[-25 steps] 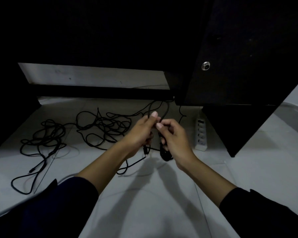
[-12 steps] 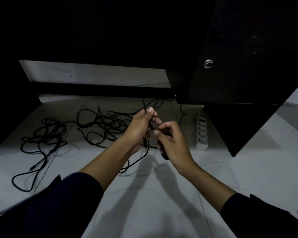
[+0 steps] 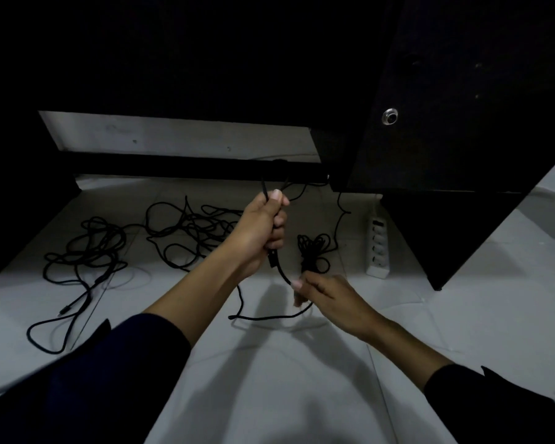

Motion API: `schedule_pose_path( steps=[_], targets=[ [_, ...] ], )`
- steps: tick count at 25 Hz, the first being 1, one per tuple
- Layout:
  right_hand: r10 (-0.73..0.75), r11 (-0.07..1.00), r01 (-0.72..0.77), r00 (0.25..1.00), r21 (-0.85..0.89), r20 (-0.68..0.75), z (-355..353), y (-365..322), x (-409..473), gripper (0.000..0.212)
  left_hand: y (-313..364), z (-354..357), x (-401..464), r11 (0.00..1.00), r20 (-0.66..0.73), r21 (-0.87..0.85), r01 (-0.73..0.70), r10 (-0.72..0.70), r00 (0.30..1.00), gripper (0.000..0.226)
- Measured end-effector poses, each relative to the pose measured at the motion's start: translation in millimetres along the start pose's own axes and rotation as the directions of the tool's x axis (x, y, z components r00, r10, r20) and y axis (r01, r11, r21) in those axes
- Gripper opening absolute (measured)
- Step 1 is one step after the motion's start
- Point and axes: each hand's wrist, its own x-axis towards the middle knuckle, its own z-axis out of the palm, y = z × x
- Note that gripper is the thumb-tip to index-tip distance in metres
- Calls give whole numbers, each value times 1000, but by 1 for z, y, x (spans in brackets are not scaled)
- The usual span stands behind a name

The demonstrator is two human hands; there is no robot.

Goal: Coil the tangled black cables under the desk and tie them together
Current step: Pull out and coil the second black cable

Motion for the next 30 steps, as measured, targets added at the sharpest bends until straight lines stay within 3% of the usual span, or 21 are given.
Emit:
schedule_pose_path(
  steps=[2,4,11,16,19,22,25,30],
  targets=[
    [-11,987,23,997,-158,73,-6,10,-1,32,4,-4,1,1000,8,21,16,-16,1000,25],
    [-26,978,44,996,-205,90,-14,16,1,28,7,-8,0,996,16,83,45,-47,999,25],
    [-266,938,219,951,-268,-157,-31,-11,28,16,4,-16,-5,904,64,411,116,-156,986,25],
    [-446,847,380,888,-372,-108,-29,-29,40,16,-5,-15,-5,881,72,472,26,-68,995,26],
    [-468,821,411,882,-396,-55,-29,-40,41,23,-9,-18,-3,876,70,480,-44,12,997,26],
    [-458,832,374,880,-409,-125,-28,-50,42,20,-10,-18,-8,899,144,438,6,-77,987,26],
    [-383,898,309,900,-313,-209,-30,-56,42,30,-10,-16,-14,879,198,473,51,-163,967,29],
    [-391,892,319,900,-321,-193,-43,-49,41,23,-5,-22,-12,883,152,458,107,-196,969,27]
  ],
)
